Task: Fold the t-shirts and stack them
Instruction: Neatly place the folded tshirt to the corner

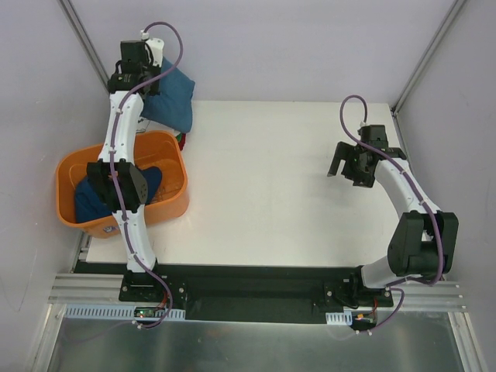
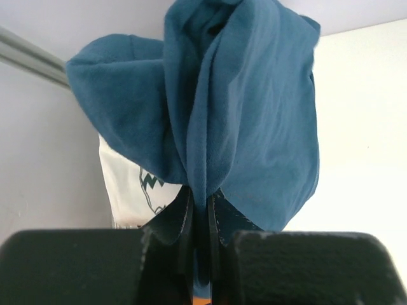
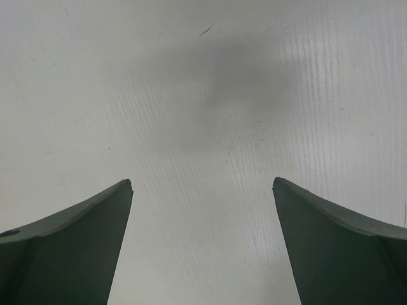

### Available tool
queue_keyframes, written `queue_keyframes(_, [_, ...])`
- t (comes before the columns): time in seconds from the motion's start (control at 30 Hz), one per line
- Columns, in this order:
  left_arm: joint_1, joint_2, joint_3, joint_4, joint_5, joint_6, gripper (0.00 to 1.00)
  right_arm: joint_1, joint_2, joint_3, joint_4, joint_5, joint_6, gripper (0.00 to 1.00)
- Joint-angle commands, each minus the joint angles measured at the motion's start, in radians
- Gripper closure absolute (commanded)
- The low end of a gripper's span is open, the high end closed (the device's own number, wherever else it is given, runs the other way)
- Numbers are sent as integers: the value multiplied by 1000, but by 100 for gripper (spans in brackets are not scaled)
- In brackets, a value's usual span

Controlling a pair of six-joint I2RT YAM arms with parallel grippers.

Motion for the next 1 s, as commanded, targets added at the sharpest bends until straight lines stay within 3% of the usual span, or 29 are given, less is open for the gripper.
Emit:
queue_keyframes(0.0, [28, -80, -10, -24, 110, -23, 100, 7, 15, 33, -19, 14, 0, 3])
queue_keyframes(0.47, [145, 151, 143, -31, 99, 68, 100, 26, 39, 68, -94, 123, -2, 3])
queue_keyframes(0.67, [151, 187, 175, 52, 133, 137, 100, 56, 53, 91, -139, 175, 18, 3])
queue_keyframes(0.87, [149, 195, 142, 100, 33, 165, 100, 76, 74, 132, -170, 201, 21, 3])
queue_keyframes(0.97, [148, 190, 113, 161, -97, 185, 100, 81, 79, 142, -179, 215, 23, 3])
